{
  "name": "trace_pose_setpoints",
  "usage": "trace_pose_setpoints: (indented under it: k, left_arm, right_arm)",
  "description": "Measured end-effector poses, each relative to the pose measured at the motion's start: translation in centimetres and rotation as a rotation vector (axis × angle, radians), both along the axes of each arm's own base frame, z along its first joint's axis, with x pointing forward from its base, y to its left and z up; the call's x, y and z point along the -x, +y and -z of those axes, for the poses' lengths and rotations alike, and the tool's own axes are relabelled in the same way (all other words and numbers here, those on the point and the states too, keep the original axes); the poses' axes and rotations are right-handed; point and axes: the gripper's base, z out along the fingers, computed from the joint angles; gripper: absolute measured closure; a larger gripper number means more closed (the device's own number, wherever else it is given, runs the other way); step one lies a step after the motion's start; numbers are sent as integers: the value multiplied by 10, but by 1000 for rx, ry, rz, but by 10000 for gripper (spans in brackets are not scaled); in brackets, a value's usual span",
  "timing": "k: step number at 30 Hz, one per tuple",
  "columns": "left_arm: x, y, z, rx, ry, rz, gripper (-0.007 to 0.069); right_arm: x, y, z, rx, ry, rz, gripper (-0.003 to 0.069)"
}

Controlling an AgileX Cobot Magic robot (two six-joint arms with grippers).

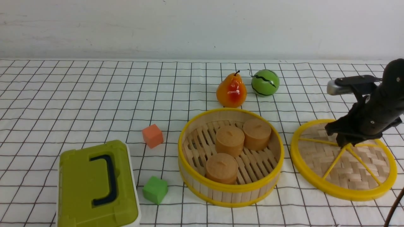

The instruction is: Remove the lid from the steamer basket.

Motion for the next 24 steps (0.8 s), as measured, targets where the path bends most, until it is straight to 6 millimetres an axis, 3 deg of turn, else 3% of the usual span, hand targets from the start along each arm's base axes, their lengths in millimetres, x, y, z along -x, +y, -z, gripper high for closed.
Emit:
trace_pose_setpoints:
  k: [3, 4, 5, 9, 14, 15, 18, 19, 23, 24]
  left_arm:
    - [0, 0, 0, 0, 0, 0, 386]
    - [0, 0, 0, 0, 0, 0, 386]
    - [0, 0, 0, 0, 0, 0, 386]
    - [0, 0, 0, 0, 0, 0, 386]
    - [0, 0, 0, 0, 0, 0, 386]
    - [0, 0, 0, 0, 0, 0, 386]
    - [0, 0, 0, 0, 0, 0, 386]
    - [0, 0, 0, 0, 0, 0, 386]
    - [0, 0, 0, 0, 0, 0, 386]
    - [0, 0, 0, 0, 0, 0, 386]
  right_arm:
    - [6, 0, -13, -5, -7, 0, 379]
    - [14, 1, -35, -15, -45, 2, 386]
    - [15, 1, -38, -18, -51, 2, 390]
    - [52, 5, -116, -66, -254, -20, 468]
    - [120, 12, -180, -138, -505, -74, 582]
    - [123, 12, -182, -141, -512, -77, 587]
    - [174, 16, -194, -184, -628, -103, 648]
    - [177, 16, -194, -183, -636, -106, 650]
    - [224, 17, -192, -211, -747, -112, 676]
    - [226, 17, -192, -213, -749, -112, 676]
